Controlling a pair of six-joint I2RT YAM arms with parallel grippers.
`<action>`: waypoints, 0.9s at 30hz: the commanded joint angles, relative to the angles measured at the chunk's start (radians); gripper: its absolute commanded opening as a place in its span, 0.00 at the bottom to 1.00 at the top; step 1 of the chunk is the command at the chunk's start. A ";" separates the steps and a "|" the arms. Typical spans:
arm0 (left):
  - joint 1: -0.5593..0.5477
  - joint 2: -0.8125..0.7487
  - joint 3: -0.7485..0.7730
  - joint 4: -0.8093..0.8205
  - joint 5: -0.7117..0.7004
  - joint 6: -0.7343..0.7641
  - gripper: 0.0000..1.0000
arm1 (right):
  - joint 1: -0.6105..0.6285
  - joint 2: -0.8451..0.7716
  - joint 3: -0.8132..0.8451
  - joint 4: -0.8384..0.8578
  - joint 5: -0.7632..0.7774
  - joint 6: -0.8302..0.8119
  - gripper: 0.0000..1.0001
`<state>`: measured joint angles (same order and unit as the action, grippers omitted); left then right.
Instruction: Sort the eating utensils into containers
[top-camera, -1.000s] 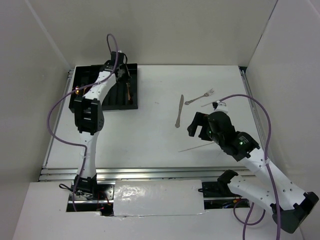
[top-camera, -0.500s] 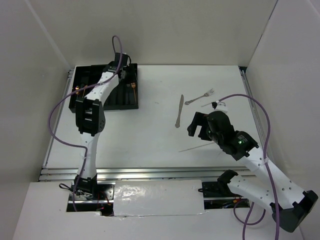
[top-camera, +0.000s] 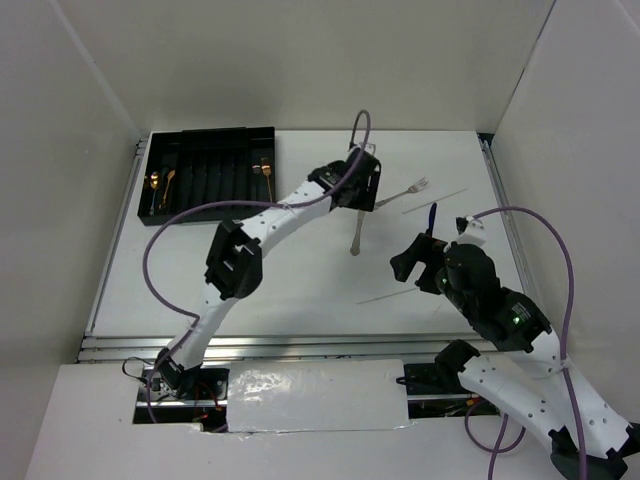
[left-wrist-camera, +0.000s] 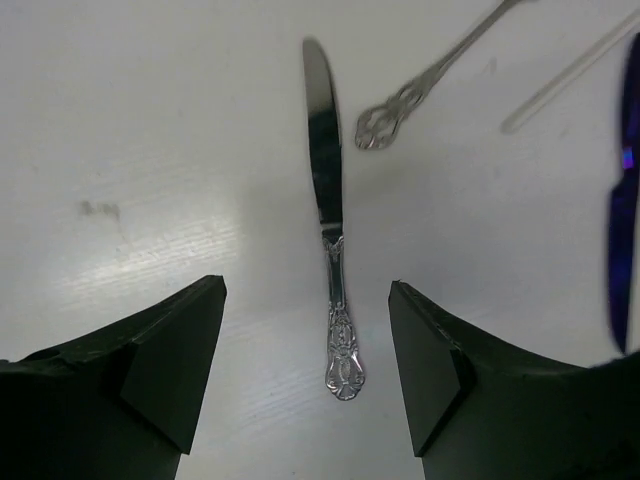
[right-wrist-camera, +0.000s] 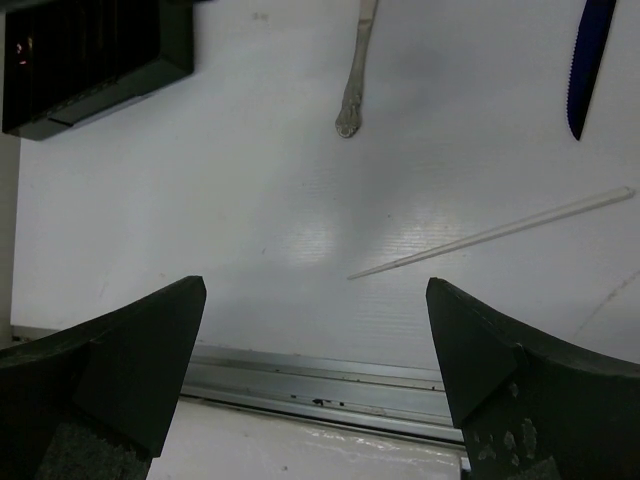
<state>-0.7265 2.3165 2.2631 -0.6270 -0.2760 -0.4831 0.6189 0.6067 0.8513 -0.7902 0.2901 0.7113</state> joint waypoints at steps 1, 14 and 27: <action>-0.028 0.096 0.049 -0.082 -0.152 -0.058 0.80 | 0.008 -0.028 -0.018 -0.052 0.032 0.030 1.00; -0.083 0.222 0.018 -0.074 -0.115 -0.126 0.77 | 0.015 -0.038 -0.054 -0.023 -0.003 0.027 1.00; -0.068 0.307 0.065 -0.134 -0.130 -0.120 0.51 | 0.018 -0.048 -0.086 -0.006 -0.022 0.042 1.00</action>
<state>-0.8009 2.5736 2.3348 -0.7029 -0.3908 -0.6025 0.6254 0.5617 0.7628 -0.8124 0.2653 0.7433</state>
